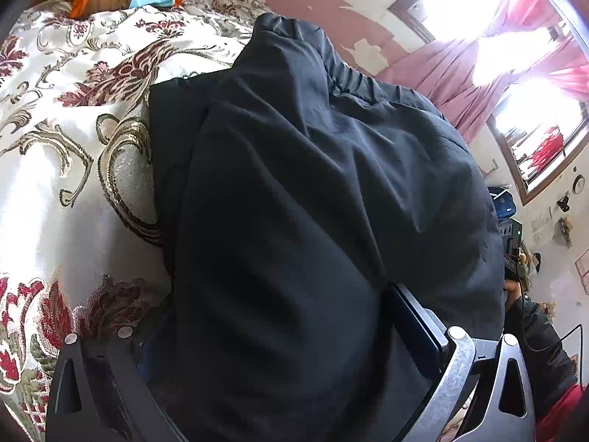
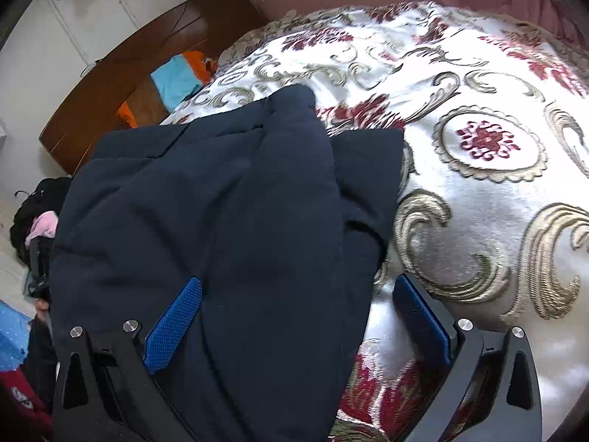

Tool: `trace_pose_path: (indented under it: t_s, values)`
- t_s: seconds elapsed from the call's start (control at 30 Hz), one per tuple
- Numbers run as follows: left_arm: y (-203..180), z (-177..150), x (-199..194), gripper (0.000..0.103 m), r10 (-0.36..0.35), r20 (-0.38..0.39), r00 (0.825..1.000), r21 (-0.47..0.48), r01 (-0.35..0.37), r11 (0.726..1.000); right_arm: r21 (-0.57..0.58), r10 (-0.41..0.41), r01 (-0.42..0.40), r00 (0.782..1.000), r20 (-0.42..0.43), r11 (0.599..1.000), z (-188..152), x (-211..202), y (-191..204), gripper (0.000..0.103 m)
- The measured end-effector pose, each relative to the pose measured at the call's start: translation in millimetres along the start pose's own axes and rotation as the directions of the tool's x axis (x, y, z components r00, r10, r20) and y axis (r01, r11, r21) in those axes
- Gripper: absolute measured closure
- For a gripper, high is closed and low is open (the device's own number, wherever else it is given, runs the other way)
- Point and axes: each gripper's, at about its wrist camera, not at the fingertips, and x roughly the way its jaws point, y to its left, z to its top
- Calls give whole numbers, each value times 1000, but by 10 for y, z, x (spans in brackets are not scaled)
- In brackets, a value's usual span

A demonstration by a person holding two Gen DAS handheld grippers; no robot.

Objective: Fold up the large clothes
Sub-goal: 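Lift the held jacket edge and fold it over the other half with both grippers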

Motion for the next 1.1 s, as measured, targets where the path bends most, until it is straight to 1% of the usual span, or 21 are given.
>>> trace_pose_path:
  t_s: [0.07, 0.1, 0.2, 0.43, 0.67, 0.73, 0.87, 0.97, 1.1]
  values:
    - [1, 2, 13, 0, -3, -8, 1000, -1, 3, 1000, -23, 71, -72, 996, -57, 997, 10, 78, 95, 1]
    - [3, 1, 17, 0, -5, -10, 1000, 0, 5, 1000, -37, 89, -93, 992, -84, 995, 8, 124, 150, 1]
    - [14, 10, 41, 0, -12, -19, 1000, 9, 12, 1000, -38, 100, -105, 989, -111, 994, -10, 201, 194, 1]
    - [100, -11, 45, 0, -50, -32, 998, 14, 50, 999, -26, 136, -137, 989, -57, 990, -57, 191, 98, 1]
    - [163, -45, -19, 0, -100, -24, 995, 15, 100, 995, -29, 152, -153, 988, -28, 988, -53, 195, 53, 1]
    - [203, -7, -20, 0, -115, -25, 993, 2, 115, 993, -30, 155, -156, 988, -23, 987, -77, 156, 13, 1]
    - [326, 26, -60, 0, -158, 3, 987, -58, 158, 986, -33, 162, -162, 987, -13, 986, -103, 113, -34, 1]
    - [363, 26, -50, 0, -163, 9, 987, -74, 164, 984, -32, 168, -168, 986, -9, 985, -116, 98, -72, 1]
    - [294, 21, 0, 0, -138, -15, 990, -41, 137, 990, -32, 169, -169, 986, -5, 985, -116, 88, -76, 1]
